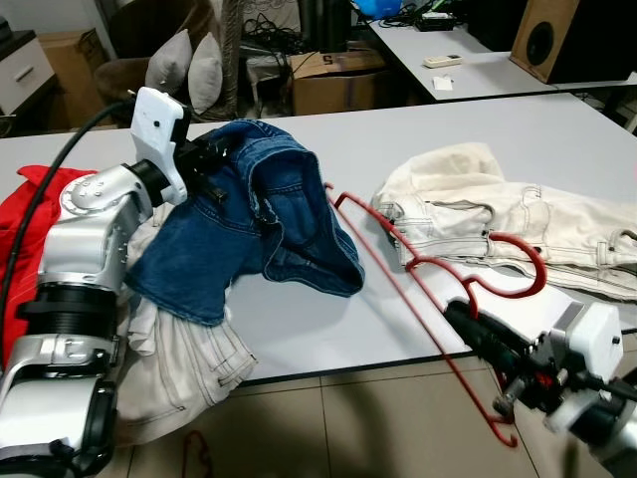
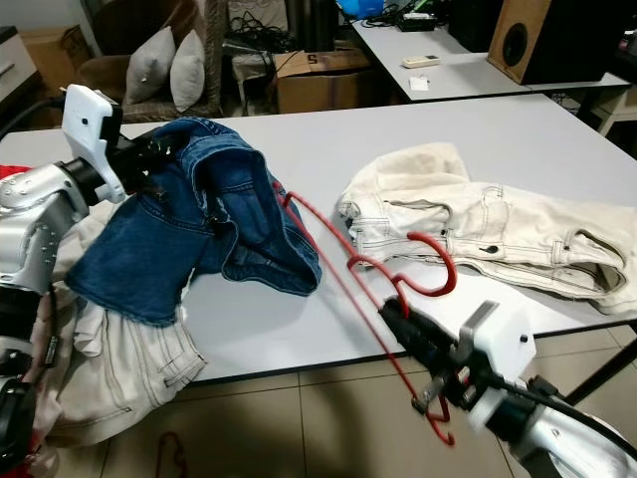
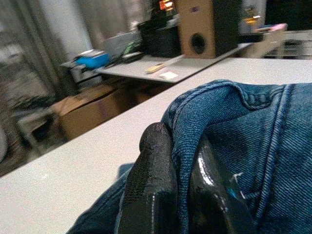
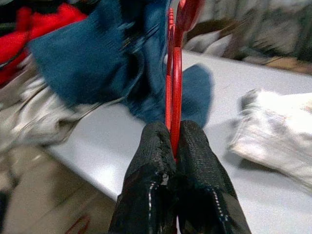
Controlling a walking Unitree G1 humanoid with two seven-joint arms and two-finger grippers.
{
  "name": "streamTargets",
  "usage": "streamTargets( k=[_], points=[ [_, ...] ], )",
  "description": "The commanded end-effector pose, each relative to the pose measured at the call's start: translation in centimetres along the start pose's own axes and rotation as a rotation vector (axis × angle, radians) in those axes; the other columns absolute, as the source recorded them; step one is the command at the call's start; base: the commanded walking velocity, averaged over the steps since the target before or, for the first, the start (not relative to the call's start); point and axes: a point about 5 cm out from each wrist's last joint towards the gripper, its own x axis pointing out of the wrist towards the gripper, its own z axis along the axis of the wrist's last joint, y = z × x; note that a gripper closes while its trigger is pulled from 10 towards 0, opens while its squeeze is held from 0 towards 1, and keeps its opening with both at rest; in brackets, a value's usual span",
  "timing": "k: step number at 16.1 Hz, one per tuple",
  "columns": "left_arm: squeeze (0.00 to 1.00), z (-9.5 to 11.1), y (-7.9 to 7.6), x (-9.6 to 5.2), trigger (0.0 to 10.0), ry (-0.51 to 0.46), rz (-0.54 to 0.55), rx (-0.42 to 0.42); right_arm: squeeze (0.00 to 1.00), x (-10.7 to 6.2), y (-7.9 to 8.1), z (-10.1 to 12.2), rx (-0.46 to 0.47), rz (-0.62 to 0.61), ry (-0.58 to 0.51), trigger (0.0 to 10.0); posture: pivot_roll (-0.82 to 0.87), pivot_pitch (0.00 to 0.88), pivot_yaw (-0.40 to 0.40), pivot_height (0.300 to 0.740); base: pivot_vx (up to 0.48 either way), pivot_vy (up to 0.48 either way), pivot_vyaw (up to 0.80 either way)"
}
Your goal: Hang hanger
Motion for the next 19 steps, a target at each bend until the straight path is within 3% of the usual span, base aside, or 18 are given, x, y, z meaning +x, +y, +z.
streamTargets(
  k=[1, 3, 10, 12, 14, 17, 19],
  points=[
    [0.00, 1.0, 0.4, 0.3, 0.0, -0.016, 0.031, 0.031, 0.00, -0.1, 0.2, 0.4, -0.002, 0.021, -0.013, 10.0, 0.00, 0.000, 0.064, 0.740, 0.000, 0.000, 0.00],
    [0.00, 0.8, 0.8, 0.6, 0.0, -0.020, 0.103, 0.008, 0.00, -0.7, 0.0, 0.7, 0.006, 0.028, -0.010, 10.0, -0.02, 0.000, 0.059, 0.740, 0.000, 0.000, 0.00],
    [0.00, 0.7, 0.0, 0.8, 0.0, -0.041, 0.085, -0.012, 0.00, -0.8, 0.2, 0.0, 0.036, 0.087, 0.048, 10.0, -0.02, 0.000, 0.045, 0.740, 0.000, 0.000, 0.00],
    [0.00, 1.0, -0.6, 0.7, 0.0, -0.070, 0.035, -0.027, 0.00, 0.4, -0.2, -1.3, 0.074, 0.046, 0.107, 10.0, -0.02, 0.000, 0.042, 0.740, 0.000, 0.000, 0.00],
    [0.00, 1.1, -1.3, 0.7, 0.0, -0.100, -0.010, -0.045, 0.00, 3.0, -0.1, -2.4, 0.138, 0.063, 0.090, 10.0, -0.01, 0.000, 0.036, 0.740, 0.000, 0.000, 0.00],
    [0.00, 1.3, -2.1, 0.5, 0.0, -0.115, -0.027, -0.056, 0.00, 5.0, 0.0, -3.4, 0.196, 0.084, 0.087, 10.0, 0.00, 0.000, 0.018, 0.740, 0.000, 0.000, 0.00],
    [0.00, 1.4, -2.6, 0.2, 0.0, -0.129, -0.034, -0.060, 0.00, 5.8, -0.6, -4.3, 0.210, 0.016, 0.146, 10.0, 0.01, 0.000, 0.007, 0.740, 0.000, 0.000, 0.00]
  ],
)
